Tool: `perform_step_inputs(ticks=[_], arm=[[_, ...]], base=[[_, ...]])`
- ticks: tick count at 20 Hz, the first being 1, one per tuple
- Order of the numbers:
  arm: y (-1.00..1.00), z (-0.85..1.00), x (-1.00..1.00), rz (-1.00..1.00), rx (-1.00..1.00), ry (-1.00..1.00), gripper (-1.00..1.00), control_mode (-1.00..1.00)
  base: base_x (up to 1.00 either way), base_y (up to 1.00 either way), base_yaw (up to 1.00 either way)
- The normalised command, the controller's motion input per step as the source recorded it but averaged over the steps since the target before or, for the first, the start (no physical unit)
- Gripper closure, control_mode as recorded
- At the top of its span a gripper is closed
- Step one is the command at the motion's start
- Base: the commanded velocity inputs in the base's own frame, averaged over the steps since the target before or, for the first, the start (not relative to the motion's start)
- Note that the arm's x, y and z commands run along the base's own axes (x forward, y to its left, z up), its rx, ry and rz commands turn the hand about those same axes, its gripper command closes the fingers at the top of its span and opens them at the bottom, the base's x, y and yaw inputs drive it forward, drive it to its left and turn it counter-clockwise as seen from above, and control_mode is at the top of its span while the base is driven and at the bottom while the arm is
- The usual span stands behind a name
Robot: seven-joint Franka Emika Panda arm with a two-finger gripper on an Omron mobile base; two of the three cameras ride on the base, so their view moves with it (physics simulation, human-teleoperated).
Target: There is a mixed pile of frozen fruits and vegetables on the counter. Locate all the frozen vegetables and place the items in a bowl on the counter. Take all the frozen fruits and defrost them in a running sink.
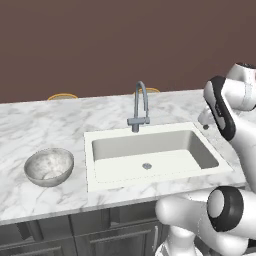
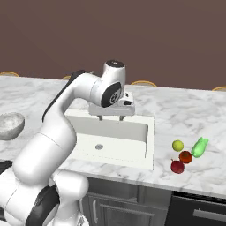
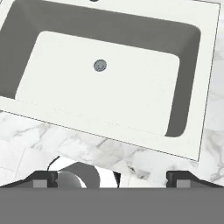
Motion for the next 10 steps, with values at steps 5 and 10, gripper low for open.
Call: perform_step_inputs(ticks=[5, 10], arm=[[-0.96, -0.21, 0.03, -0.13, -0.03, 0.29, -1.0, -1.0], [-0.8, -0.38, 0.02, -0.21, -0.04, 0.26, -1.0, -1.0]], base=[[0.0, 0.0, 0.0], [0.0, 0.0, 0.0]])
